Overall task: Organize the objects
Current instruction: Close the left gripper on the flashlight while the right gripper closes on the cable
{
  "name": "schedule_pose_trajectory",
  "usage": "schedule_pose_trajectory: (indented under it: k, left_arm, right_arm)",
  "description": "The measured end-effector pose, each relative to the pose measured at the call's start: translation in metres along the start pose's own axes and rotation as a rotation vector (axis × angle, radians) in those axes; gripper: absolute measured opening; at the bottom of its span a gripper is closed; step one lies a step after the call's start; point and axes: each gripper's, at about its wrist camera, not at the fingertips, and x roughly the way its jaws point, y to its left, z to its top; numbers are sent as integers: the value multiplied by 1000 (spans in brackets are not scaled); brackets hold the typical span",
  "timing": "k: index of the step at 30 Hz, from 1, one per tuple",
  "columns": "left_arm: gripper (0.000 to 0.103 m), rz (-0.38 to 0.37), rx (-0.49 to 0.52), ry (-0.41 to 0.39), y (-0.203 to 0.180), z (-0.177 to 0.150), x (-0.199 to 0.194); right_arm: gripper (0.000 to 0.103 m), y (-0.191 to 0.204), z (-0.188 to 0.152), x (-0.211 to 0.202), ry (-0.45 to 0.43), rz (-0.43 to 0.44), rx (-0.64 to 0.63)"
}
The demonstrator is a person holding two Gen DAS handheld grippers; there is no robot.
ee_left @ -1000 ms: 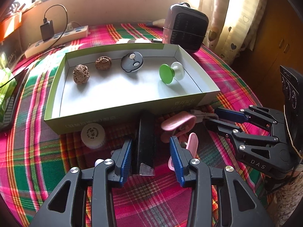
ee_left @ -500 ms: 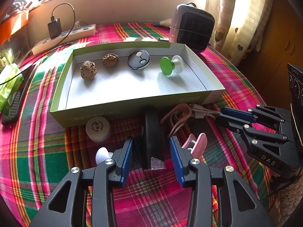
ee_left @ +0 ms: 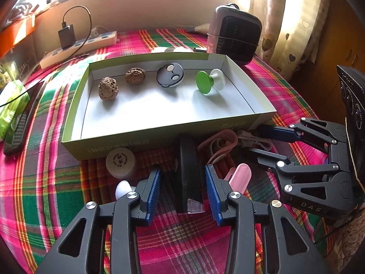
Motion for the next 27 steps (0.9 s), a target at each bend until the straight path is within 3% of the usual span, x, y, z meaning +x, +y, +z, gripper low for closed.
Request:
schedule_pose_trajectory:
  k: [2,8,12,15,27]
  left_arm:
    - [37,3,-9,0,1,-1,-1]
    - [34,12,-13,-12,1,0,0]
    - [31,24,-4,-18,0,0,1]
    - [22,57,1,-22,0,0,1]
    - [22,46,-11,-24,2,-2,-1]
  right_arm:
    - [27,1,-1,-2,-4,-5,0]
    - [19,3,-5,-6,-8,-10,12]
    - [16,4,-6,-7,-9,-8,27]
    - [14,6,-7,-9,-12,-7,37]
    - [12,7,-10,-12,-14,-11,63]
